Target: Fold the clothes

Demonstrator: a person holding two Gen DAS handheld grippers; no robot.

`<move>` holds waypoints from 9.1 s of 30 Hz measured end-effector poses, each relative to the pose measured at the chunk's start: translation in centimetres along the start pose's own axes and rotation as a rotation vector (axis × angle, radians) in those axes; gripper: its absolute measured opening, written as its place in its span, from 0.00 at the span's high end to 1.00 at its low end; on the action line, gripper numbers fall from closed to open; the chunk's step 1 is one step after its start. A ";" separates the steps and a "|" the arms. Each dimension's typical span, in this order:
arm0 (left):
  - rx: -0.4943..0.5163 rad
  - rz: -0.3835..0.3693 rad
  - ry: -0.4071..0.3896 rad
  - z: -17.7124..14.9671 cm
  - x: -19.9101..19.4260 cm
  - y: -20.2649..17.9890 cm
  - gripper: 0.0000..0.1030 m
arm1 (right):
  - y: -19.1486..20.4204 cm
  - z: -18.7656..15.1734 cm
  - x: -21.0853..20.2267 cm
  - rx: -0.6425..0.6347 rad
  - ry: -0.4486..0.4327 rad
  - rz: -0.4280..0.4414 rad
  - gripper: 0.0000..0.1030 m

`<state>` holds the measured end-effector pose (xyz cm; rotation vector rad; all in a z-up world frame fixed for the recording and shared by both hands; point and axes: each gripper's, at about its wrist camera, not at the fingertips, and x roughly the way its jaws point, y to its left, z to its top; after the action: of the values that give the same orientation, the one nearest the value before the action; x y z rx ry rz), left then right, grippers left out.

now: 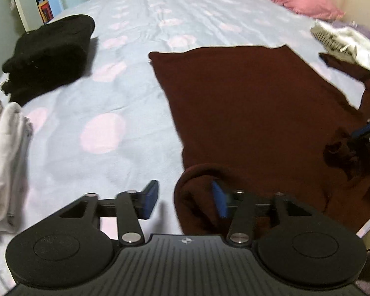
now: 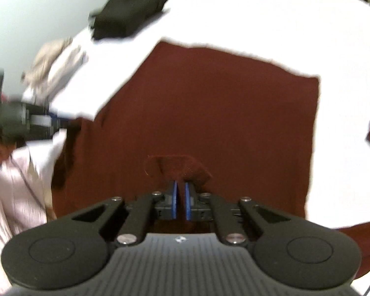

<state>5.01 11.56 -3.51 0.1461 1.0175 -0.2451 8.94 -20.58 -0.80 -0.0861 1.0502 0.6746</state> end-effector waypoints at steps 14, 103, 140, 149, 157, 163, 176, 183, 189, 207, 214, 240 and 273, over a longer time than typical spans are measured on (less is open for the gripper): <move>0.003 -0.042 -0.086 -0.9 -4.6 -1.2 0.88 | -5.8 0.6 -4.2 0.150 -0.136 -0.225 0.92; 0.261 0.035 0.042 -3.1 -1.8 -2.8 0.92 | -14.4 -0.6 -1.4 0.624 -0.061 -0.138 0.97; 0.430 0.037 0.085 -4.2 -1.4 -5.4 0.98 | -17.1 -3.8 0.5 0.736 -0.104 -0.062 0.62; 0.402 0.046 0.066 -4.0 -1.6 -4.9 0.98 | -16.6 -3.1 -1.7 0.762 -0.192 -0.008 0.97; 0.380 0.050 0.057 -4.0 -3.2 -4.6 0.98 | -15.4 -5.7 -9.3 0.688 -0.184 -0.061 0.97; 0.507 0.038 0.143 -4.8 -2.4 -6.2 0.98 | -14.6 -9.4 -9.0 0.631 -0.043 -0.140 0.97; 0.644 -0.141 0.221 -5.3 -3.0 -8.8 0.90 | -6.0 -14.1 -4.0 0.042 0.235 -0.471 0.72; 0.511 -0.347 0.179 -4.0 -4.9 -8.7 0.78 | -1.1 -13.6 -2.5 -0.236 0.202 -0.501 0.66; 0.319 -0.280 0.099 -1.2 -5.7 -6.3 0.75 | -0.7 -13.1 -3.0 -0.272 0.135 -0.436 0.66; 0.013 -0.001 0.066 3.1 -0.9 0.1 0.72 | -5.7 -11.8 -3.7 -0.101 0.009 -0.431 0.63; 0.004 0.001 0.044 3.3 -0.5 0.0 0.71 | -8.8 -11.1 -3.4 0.065 -0.019 -0.403 0.63; -0.202 -0.167 0.210 4.0 4.2 2.1 0.91 | -8.2 -8.6 -8.6 0.185 -0.168 -0.273 0.94; -0.442 -0.271 0.120 1.8 3.0 8.8 0.94 | 2.2 33.3 8.6 -0.469 -0.147 -0.483 0.94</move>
<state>10.38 19.21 -5.08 -0.3850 1.1872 -0.2536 36.16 -2.24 9.80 -0.6664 0.6748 0.4641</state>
